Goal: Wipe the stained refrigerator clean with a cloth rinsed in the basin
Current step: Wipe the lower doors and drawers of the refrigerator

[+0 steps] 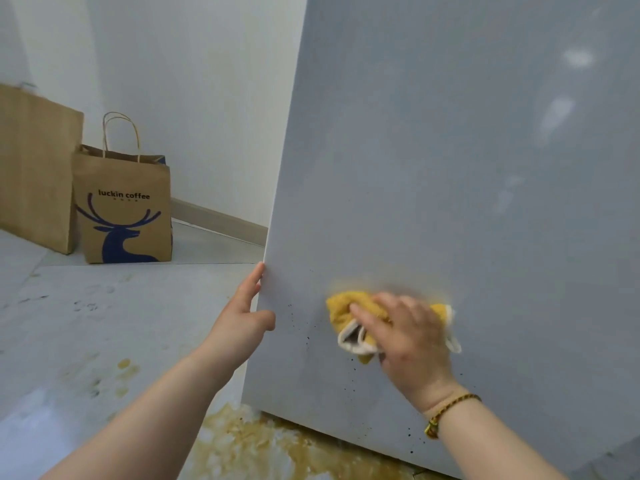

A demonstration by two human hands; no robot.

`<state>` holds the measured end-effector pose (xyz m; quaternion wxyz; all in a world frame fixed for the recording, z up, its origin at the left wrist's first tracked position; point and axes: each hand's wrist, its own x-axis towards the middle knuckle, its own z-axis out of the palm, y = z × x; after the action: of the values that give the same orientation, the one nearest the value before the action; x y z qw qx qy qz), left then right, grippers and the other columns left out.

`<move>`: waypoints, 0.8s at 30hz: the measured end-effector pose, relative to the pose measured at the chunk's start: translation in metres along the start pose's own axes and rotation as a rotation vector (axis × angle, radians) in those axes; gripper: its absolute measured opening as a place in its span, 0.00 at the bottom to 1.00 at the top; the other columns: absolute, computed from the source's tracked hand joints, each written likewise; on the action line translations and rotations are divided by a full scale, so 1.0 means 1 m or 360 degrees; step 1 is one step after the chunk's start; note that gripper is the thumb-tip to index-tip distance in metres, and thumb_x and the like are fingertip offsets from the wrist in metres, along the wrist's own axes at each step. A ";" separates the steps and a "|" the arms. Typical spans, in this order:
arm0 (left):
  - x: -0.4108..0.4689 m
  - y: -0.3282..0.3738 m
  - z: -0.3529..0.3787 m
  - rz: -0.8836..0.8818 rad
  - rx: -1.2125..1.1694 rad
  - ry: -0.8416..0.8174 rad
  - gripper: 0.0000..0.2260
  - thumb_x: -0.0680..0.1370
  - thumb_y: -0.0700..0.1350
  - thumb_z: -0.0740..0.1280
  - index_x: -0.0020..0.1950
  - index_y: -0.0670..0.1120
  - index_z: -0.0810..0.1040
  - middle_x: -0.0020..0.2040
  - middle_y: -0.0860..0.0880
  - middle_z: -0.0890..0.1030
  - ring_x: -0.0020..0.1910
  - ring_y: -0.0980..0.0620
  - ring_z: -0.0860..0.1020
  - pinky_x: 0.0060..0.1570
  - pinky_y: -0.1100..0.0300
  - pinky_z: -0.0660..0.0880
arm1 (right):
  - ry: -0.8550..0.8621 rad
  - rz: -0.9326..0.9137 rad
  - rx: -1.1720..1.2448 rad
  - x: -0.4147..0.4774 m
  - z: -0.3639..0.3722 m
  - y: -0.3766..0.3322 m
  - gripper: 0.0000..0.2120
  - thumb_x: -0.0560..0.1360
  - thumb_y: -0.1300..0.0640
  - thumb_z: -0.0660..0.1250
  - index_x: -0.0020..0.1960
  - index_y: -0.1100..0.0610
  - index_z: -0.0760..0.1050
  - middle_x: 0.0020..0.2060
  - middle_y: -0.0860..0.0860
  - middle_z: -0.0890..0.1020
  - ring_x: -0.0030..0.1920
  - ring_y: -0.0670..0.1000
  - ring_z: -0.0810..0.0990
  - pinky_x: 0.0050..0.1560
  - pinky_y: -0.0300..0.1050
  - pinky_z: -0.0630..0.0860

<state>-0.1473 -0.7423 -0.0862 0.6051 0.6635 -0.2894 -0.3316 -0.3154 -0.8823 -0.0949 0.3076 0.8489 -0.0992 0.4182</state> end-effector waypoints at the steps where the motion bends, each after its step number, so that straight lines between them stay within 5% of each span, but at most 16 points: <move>1: -0.001 -0.001 0.000 -0.0002 0.0006 -0.0010 0.35 0.73 0.31 0.57 0.73 0.61 0.54 0.73 0.53 0.59 0.70 0.52 0.61 0.55 0.58 0.62 | 0.0128 0.0104 0.0017 0.019 -0.007 0.005 0.18 0.68 0.62 0.58 0.56 0.52 0.75 0.50 0.53 0.69 0.44 0.54 0.68 0.44 0.46 0.62; 6: -0.001 -0.003 -0.003 0.0044 0.0090 -0.0110 0.36 0.75 0.32 0.57 0.73 0.61 0.47 0.74 0.57 0.54 0.72 0.52 0.56 0.62 0.59 0.59 | 0.0624 0.0490 0.0008 0.130 -0.024 0.022 0.19 0.68 0.58 0.62 0.58 0.55 0.75 0.54 0.53 0.66 0.49 0.56 0.66 0.50 0.47 0.62; 11: 0.002 0.004 -0.006 0.0017 -0.0005 -0.0133 0.34 0.75 0.31 0.56 0.73 0.61 0.52 0.74 0.56 0.57 0.68 0.55 0.61 0.55 0.60 0.62 | 0.0349 0.0155 -0.0282 0.126 0.008 -0.007 0.25 0.64 0.49 0.63 0.61 0.51 0.75 0.56 0.52 0.66 0.52 0.55 0.65 0.51 0.48 0.60; 15: 0.002 0.003 -0.013 0.0017 -0.0076 -0.0159 0.33 0.74 0.30 0.55 0.72 0.59 0.57 0.73 0.54 0.60 0.65 0.55 0.62 0.57 0.59 0.61 | 0.0267 -0.0122 -0.0282 0.071 0.034 -0.033 0.20 0.69 0.56 0.64 0.61 0.51 0.70 0.55 0.51 0.68 0.51 0.53 0.67 0.50 0.46 0.61; 20: 0.000 -0.001 -0.009 0.0043 -0.0133 -0.0116 0.33 0.73 0.30 0.55 0.72 0.59 0.56 0.72 0.56 0.61 0.68 0.56 0.61 0.59 0.63 0.62 | 0.0087 -0.0248 -0.0178 0.011 0.057 -0.060 0.17 0.79 0.62 0.46 0.61 0.52 0.68 0.55 0.51 0.69 0.52 0.53 0.68 0.51 0.45 0.63; 24: 0.000 -0.005 -0.011 0.0075 -0.0124 -0.0130 0.33 0.74 0.30 0.55 0.73 0.58 0.55 0.71 0.58 0.61 0.63 0.61 0.61 0.57 0.65 0.60 | -0.0263 -0.0555 -0.0219 -0.024 0.067 -0.073 0.17 0.68 0.55 0.59 0.56 0.54 0.73 0.51 0.52 0.68 0.47 0.54 0.67 0.48 0.46 0.62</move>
<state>-0.1388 -0.7357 -0.0910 0.6257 0.6183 -0.3164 -0.3552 -0.2561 -0.8678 -0.1766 0.4235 0.8616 -0.0040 0.2798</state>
